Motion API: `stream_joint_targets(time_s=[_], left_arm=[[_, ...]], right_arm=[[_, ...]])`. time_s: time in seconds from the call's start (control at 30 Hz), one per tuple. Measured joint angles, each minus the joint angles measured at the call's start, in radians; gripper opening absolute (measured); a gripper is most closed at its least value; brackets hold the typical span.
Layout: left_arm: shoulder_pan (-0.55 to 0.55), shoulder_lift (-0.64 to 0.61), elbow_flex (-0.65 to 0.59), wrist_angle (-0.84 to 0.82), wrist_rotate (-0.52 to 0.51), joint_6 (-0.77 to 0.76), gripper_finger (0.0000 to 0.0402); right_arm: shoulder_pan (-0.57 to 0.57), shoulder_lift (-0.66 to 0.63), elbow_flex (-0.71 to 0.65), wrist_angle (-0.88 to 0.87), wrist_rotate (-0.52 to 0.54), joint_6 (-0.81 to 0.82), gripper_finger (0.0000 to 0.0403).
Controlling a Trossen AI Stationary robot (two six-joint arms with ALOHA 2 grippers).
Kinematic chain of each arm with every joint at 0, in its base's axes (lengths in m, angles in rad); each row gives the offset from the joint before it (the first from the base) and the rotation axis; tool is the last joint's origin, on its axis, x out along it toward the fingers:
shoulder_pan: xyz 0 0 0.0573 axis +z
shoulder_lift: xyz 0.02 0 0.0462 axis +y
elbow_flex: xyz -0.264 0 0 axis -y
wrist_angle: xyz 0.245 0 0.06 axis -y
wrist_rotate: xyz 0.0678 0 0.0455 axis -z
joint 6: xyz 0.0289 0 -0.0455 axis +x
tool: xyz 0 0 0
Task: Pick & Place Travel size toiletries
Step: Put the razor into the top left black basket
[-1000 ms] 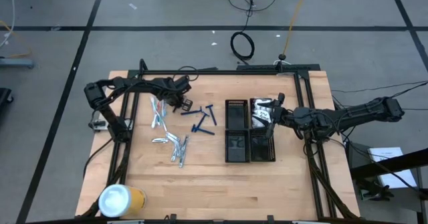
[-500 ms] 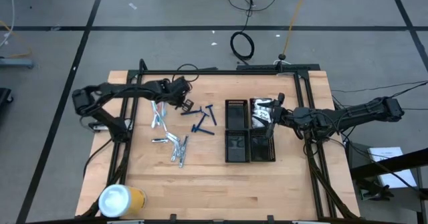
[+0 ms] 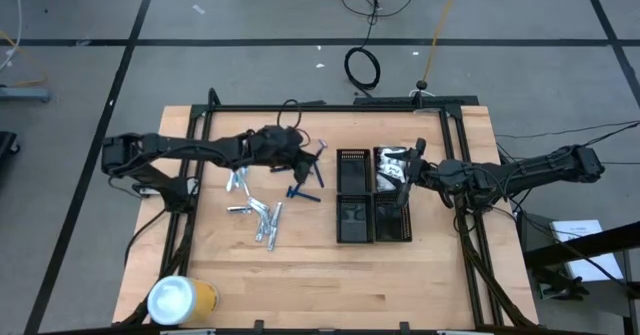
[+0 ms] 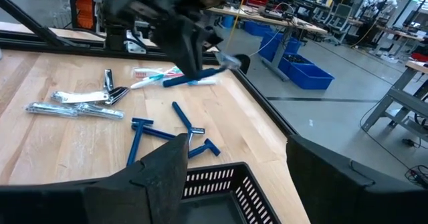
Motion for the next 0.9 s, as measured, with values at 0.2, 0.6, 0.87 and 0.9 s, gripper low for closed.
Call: stream_joint_targets(time_s=[0.2, 0.6, 0.87, 0.9], left_arm=[[-0.037, 0.066, 0.076, 0.020, -0.001, -0.024, 0.0009], [-0.046, 0.381, 0.350, -0.017, 0.107, 0.044, 0.0006], [-0.016, 0.518, 0.426, -0.068, 0.105, -0.021, 0.0021], [-0.014, 0.525, 0.426, -0.057, 0.106, -0.028, 0.0022]], right_arm=[[0.000, 0.000, 0.000, 0.011, 0.000, 0.001, 0.0238], [0.000, 0.000, 0.000, 0.022, 0.000, 0.005, 0.0238], [0.003, 0.000, 0.000, 0.013, -0.001, 0.011, 0.0238], [0.003, 0.000, 0.000, 0.014, -0.001, 0.011, 0.0238]])
